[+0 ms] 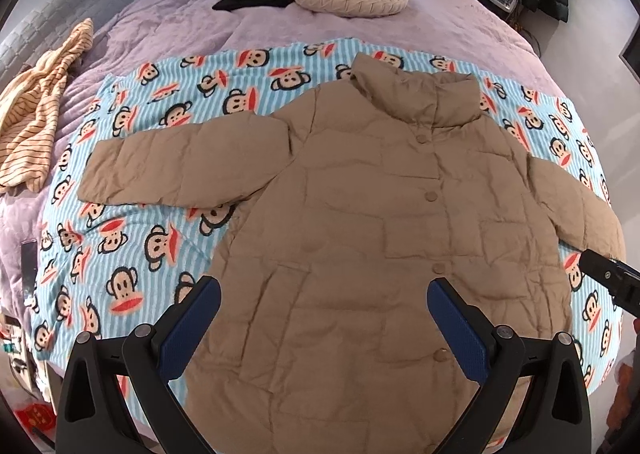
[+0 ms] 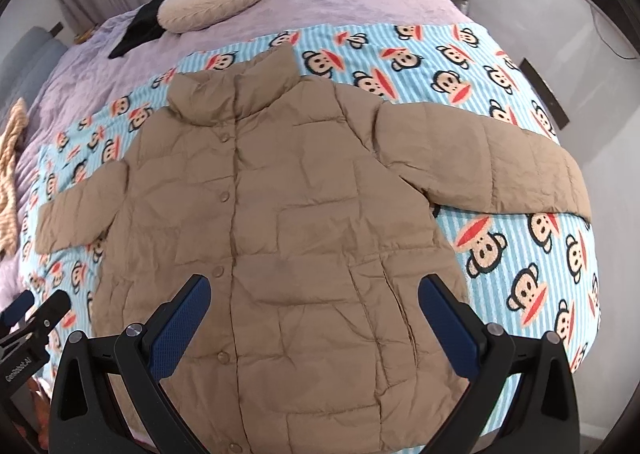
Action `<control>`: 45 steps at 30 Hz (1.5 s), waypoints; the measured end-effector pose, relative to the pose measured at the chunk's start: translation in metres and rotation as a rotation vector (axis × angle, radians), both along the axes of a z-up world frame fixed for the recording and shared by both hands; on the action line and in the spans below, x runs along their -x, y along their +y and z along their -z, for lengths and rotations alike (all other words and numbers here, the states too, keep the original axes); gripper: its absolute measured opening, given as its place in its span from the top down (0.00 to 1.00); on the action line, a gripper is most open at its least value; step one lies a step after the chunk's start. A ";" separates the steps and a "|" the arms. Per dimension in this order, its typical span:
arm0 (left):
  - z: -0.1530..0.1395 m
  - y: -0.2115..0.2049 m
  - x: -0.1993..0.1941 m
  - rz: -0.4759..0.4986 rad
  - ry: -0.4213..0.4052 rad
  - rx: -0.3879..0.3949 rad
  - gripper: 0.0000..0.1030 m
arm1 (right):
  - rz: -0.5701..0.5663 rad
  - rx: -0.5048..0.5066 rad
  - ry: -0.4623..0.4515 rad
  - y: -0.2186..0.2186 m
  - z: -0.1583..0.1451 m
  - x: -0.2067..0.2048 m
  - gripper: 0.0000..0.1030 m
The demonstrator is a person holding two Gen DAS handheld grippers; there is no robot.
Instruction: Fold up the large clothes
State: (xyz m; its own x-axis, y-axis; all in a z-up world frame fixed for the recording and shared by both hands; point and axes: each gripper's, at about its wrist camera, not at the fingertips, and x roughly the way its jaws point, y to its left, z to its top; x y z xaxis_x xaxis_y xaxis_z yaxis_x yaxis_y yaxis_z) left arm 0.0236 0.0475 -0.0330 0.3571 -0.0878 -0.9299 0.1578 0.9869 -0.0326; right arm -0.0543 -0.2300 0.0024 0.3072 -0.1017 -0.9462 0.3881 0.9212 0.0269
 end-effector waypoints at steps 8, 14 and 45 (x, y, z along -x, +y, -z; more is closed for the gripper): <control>0.047 0.067 -0.039 -0.010 0.079 0.045 0.00 | -0.020 -0.116 0.006 0.051 0.032 -0.024 0.00; 0.096 0.152 -0.083 -0.125 0.109 0.225 0.00 | -0.111 -0.126 0.076 0.120 0.068 -0.053 0.00; 0.183 0.339 -0.218 -0.465 -0.096 0.471 0.88 | -0.185 -0.359 -0.096 0.228 0.152 -0.200 0.50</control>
